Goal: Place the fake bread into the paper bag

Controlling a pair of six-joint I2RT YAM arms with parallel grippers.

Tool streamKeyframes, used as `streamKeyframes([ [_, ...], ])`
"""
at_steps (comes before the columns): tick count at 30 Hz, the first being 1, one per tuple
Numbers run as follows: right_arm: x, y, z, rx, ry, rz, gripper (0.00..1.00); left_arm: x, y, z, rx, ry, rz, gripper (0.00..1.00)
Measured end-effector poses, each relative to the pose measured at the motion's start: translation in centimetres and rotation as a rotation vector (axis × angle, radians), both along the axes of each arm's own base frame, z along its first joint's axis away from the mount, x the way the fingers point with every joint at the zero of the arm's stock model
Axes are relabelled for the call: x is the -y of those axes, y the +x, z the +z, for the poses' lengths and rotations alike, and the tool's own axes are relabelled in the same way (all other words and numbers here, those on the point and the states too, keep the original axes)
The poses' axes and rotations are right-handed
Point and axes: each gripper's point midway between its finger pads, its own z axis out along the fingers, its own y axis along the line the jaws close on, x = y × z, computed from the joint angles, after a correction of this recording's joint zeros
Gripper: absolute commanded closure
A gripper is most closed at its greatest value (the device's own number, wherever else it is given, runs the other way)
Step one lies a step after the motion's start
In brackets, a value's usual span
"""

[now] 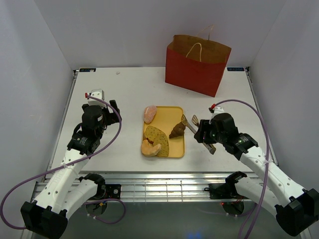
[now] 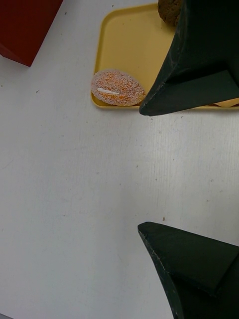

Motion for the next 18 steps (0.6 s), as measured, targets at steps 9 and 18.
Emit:
streamKeyframes([
  [9, -0.8, 0.1, -0.8, -0.021, 0.031, 0.009, 0.42, 0.0, 0.0, 0.0, 0.000, -0.001, -0.002, 0.02],
  [18, -2.1, 0.2, -0.7, -0.035, 0.087, 0.039, 0.70, 0.1, 0.0, 0.0, -0.001, -0.002, -0.004, 0.02],
])
